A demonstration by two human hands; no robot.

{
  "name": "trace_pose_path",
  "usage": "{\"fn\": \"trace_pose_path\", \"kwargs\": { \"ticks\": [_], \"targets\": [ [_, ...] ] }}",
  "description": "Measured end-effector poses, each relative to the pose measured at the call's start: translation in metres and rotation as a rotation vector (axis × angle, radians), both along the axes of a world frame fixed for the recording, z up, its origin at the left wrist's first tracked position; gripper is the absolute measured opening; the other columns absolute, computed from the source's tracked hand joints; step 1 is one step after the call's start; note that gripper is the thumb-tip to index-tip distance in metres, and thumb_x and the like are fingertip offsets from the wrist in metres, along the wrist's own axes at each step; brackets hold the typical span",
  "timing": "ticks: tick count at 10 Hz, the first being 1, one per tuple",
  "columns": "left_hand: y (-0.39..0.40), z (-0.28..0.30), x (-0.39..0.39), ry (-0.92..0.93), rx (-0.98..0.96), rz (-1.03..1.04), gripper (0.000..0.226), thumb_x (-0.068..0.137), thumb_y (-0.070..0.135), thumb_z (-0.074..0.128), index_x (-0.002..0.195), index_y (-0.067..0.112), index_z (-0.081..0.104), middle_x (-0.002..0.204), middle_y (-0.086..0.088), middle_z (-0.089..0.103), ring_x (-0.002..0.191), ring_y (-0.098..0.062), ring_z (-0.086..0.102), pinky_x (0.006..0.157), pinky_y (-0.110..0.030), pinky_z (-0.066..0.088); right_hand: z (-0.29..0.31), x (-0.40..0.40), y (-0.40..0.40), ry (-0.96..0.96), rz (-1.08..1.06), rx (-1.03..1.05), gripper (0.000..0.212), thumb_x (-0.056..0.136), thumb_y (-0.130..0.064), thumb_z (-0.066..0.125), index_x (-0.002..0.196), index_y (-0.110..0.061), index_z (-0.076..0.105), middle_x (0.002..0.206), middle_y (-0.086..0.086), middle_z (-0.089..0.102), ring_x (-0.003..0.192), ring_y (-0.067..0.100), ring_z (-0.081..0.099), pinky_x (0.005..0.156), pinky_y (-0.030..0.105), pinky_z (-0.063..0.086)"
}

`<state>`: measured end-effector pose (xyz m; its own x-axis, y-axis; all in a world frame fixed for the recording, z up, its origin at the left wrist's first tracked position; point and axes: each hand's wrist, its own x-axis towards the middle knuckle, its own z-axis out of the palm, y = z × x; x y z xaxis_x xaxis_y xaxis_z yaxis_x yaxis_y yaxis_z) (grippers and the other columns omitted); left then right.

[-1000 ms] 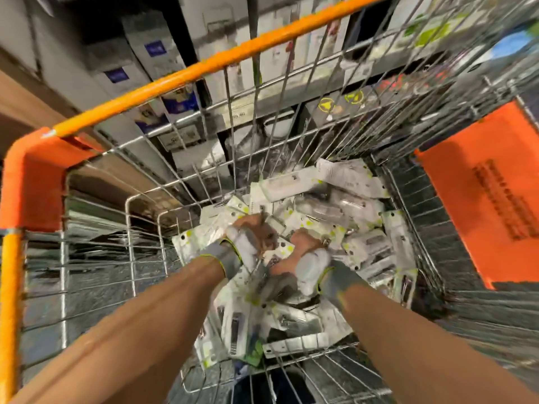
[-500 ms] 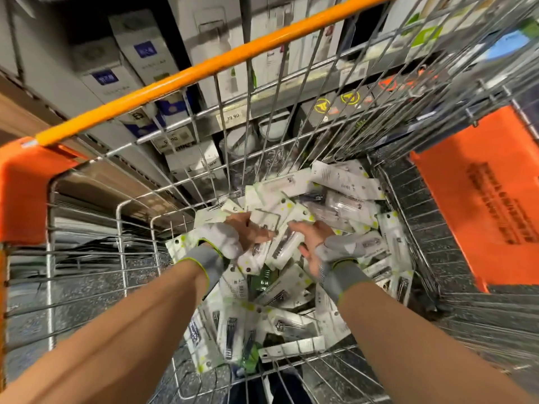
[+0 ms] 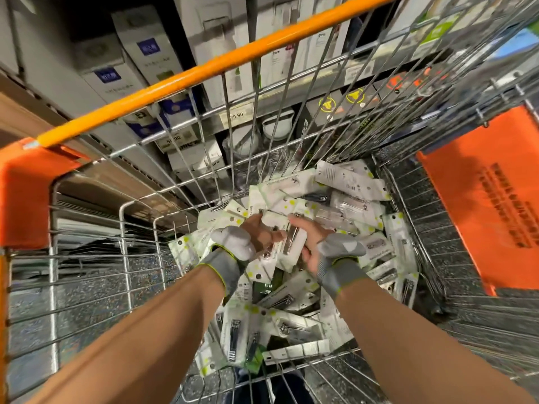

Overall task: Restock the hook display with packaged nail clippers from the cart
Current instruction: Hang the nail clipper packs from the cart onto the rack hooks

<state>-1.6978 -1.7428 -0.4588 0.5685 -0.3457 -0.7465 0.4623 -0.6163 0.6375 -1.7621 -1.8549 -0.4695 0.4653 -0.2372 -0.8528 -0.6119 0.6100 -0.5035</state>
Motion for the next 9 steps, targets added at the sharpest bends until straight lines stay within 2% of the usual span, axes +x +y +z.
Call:
{"fn": "trace_pose_path", "kwargs": {
  "ticks": [1,2,3,4,5,6,7,8,9],
  "targets": [
    [0.005,0.009,-0.002,0.116,-0.075,0.026,0.042,0.084,0.0,0.065,0.123,-0.004,0.052,0.126,-0.021,0.056,0.104,-0.025,0.058,0.09,-0.034,0.049,0.001,-0.006,-0.009,-0.012,0.071,0.022,0.008,0.087,-0.02,0.064,0.083,-0.018,0.057,0.081,0.001,0.058,0.07,0.014,0.053,0.063,0.025,0.044],
    [0.008,0.011,-0.001,0.165,-0.116,-0.002,0.042,0.081,0.002,0.068,0.12,-0.001,0.055,0.121,-0.018,0.06,0.108,-0.025,0.058,0.101,-0.042,0.044,0.006,-0.008,-0.005,0.007,0.096,0.052,0.011,0.081,-0.02,0.069,0.089,-0.016,0.061,0.092,0.006,0.061,0.078,0.018,0.056,0.073,0.03,0.047],
    [0.01,0.021,-0.001,0.151,-0.112,0.001,0.033,0.079,0.004,0.072,0.11,0.003,0.063,0.112,-0.013,0.067,0.11,-0.024,0.061,0.104,-0.039,0.042,0.012,-0.009,-0.003,-0.022,0.095,0.064,0.007,0.082,-0.013,0.067,0.089,-0.012,0.063,0.095,0.01,0.062,0.086,0.024,0.059,0.088,0.04,0.049],
    [0.018,0.035,0.002,0.185,-0.156,0.034,0.02,0.083,0.008,0.069,0.102,0.006,0.064,0.076,0.002,0.073,0.074,-0.012,0.067,0.069,-0.025,0.053,0.021,-0.012,-0.005,-0.037,0.075,0.064,0.002,0.084,-0.011,0.064,0.084,-0.011,0.062,0.087,0.008,0.062,0.078,0.022,0.059,0.079,0.036,0.05],
    [0.025,0.054,0.006,0.29,-0.187,0.075,0.006,0.09,0.006,0.059,0.089,0.011,0.056,0.049,0.008,0.064,0.045,-0.003,0.061,0.044,-0.013,0.046,0.033,-0.014,-0.011,-0.026,0.013,0.04,0.007,0.074,-0.014,0.073,0.073,-0.008,0.069,0.086,0.012,0.066,0.078,0.024,0.064,0.072,0.03,0.052],
    [0.026,0.065,0.009,0.235,-0.164,0.121,0.026,0.085,0.009,0.065,0.109,0.001,0.058,0.087,-0.011,0.071,0.077,-0.015,0.066,0.078,-0.033,0.055,0.046,-0.016,-0.016,-0.099,-0.022,0.136,0.005,0.086,-0.006,0.061,0.084,-0.002,0.064,0.082,0.013,0.067,0.066,0.02,0.068,0.058,0.026,0.056],
    [0.026,0.086,0.008,0.189,-0.158,0.153,0.039,0.084,0.01,0.068,0.118,-0.004,0.056,0.122,-0.025,0.06,0.101,-0.034,0.063,0.096,-0.045,0.046,0.06,-0.02,-0.018,-0.16,-0.106,0.208,0.009,0.088,-0.007,0.055,0.095,-0.003,0.059,0.083,0.011,0.065,0.062,0.019,0.066,0.056,0.028,0.057],
    [0.026,0.1,0.008,0.15,-0.187,0.107,0.036,0.088,0.002,0.06,0.12,-0.011,0.054,0.107,-0.022,0.065,0.085,-0.023,0.064,0.089,-0.032,0.044,0.075,-0.019,-0.018,-0.213,-0.205,0.259,0.009,0.087,-0.01,0.051,0.09,-0.004,0.057,0.079,0.012,0.064,0.072,0.026,0.062,0.063,0.035,0.055],
    [0.023,0.109,0.009,0.169,-0.254,0.141,0.034,0.088,-0.006,0.056,0.12,-0.015,0.052,0.058,-0.001,0.068,0.04,-0.004,0.056,0.051,-0.01,0.049,0.093,-0.009,-0.019,-0.263,-0.264,0.316,0.014,0.087,-0.011,0.045,0.078,-0.006,0.055,0.072,0.009,0.059,0.062,0.021,0.06,0.053,0.028,0.053]
  ]
}}
